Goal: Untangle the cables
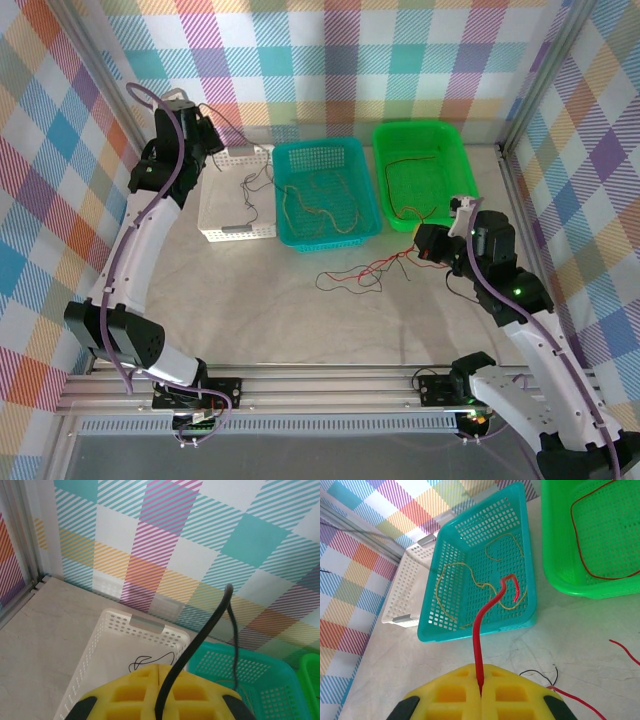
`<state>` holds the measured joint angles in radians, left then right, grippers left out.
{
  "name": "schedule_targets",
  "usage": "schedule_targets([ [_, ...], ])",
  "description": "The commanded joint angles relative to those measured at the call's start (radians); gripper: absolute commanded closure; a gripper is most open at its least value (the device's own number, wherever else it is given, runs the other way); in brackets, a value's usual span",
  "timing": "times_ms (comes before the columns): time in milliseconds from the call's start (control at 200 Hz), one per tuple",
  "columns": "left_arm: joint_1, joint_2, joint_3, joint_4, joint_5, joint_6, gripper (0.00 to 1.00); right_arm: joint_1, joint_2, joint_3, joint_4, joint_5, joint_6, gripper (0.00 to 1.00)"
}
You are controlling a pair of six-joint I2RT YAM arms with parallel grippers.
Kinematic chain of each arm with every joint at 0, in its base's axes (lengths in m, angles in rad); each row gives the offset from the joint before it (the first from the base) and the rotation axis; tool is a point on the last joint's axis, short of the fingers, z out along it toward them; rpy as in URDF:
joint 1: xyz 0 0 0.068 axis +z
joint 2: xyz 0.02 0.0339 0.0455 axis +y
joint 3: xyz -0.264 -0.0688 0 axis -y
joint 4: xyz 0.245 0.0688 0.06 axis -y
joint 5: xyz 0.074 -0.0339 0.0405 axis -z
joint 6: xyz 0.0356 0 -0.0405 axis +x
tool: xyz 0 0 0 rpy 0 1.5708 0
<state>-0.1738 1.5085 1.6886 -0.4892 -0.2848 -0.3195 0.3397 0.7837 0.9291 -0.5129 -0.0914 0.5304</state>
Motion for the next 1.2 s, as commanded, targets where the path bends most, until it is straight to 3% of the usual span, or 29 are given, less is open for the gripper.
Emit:
schedule_targets([
  [0, 0.012, -0.004, -0.012, 0.042, 0.008, -0.02, 1.0, 0.004, -0.015, -0.008, 0.025, -0.011, -0.028, 1.0],
  [400, 0.012, -0.051, 0.032, 0.041, 0.036, -0.036, 1.0, 0.005, -0.03, 0.007, 0.013, -0.016, -0.024, 1.0],
  [715, 0.014, -0.082, -0.066, 0.072, -0.03, -0.031, 1.0, 0.013, -0.018, -0.006, 0.03, -0.024, -0.012, 1.0],
  [1195, 0.017, -0.178, -0.049, 0.073, -0.049, -0.032, 1.0, 0.045, 0.012, -0.012, 0.045, -0.021, -0.011, 1.0],
])
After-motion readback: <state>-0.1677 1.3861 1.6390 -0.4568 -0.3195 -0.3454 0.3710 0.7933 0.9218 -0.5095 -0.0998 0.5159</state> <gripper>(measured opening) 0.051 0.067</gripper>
